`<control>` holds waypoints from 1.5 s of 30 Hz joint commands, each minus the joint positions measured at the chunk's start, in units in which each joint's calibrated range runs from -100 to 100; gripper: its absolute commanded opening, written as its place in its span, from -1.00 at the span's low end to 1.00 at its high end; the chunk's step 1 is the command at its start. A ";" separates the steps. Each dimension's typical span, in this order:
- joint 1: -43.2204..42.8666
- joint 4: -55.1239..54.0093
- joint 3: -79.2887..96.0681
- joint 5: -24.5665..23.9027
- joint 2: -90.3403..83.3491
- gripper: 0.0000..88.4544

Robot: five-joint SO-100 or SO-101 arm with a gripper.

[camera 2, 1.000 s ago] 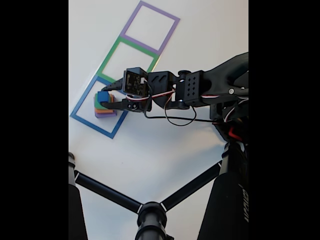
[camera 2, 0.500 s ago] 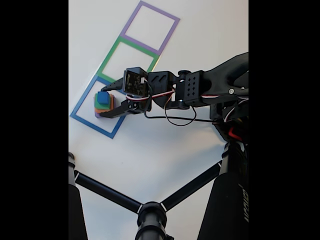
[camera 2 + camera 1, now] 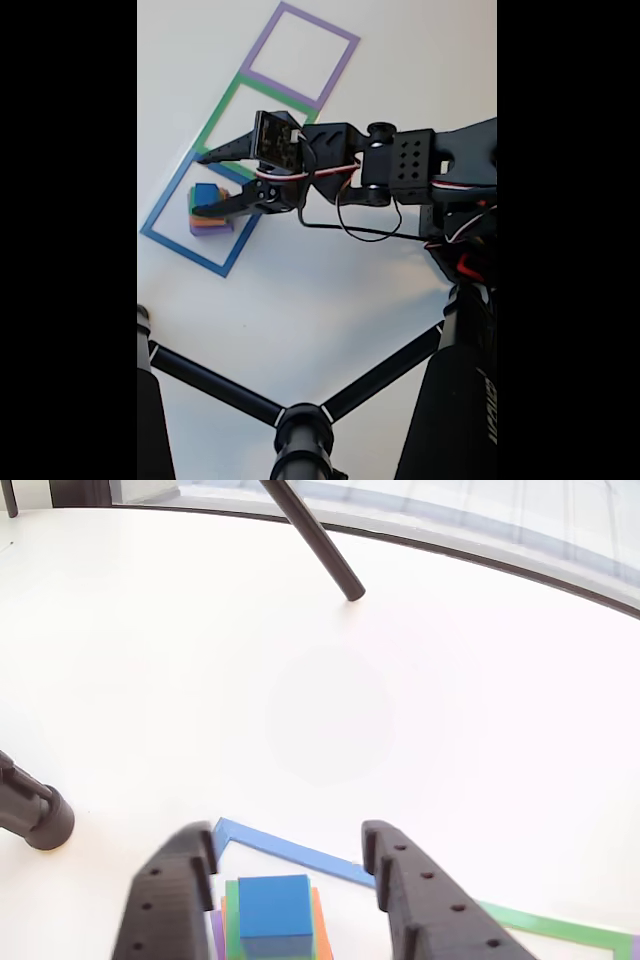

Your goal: Tower of hanoi

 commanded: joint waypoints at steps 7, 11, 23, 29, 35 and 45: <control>1.76 48.56 -27.51 4.14 -12.79 -1.00; 2.05 61.11 -38.33 4.14 -13.12 -1.00; 8.28 78.52 -51.33 4.14 -14.81 -1.00; 11.54 78.03 -50.06 4.14 -15.54 -1.00; 16.24 76.82 -46.60 4.14 -18.69 -1.00; 28.13 72.61 -39.06 4.14 -23.21 -1.00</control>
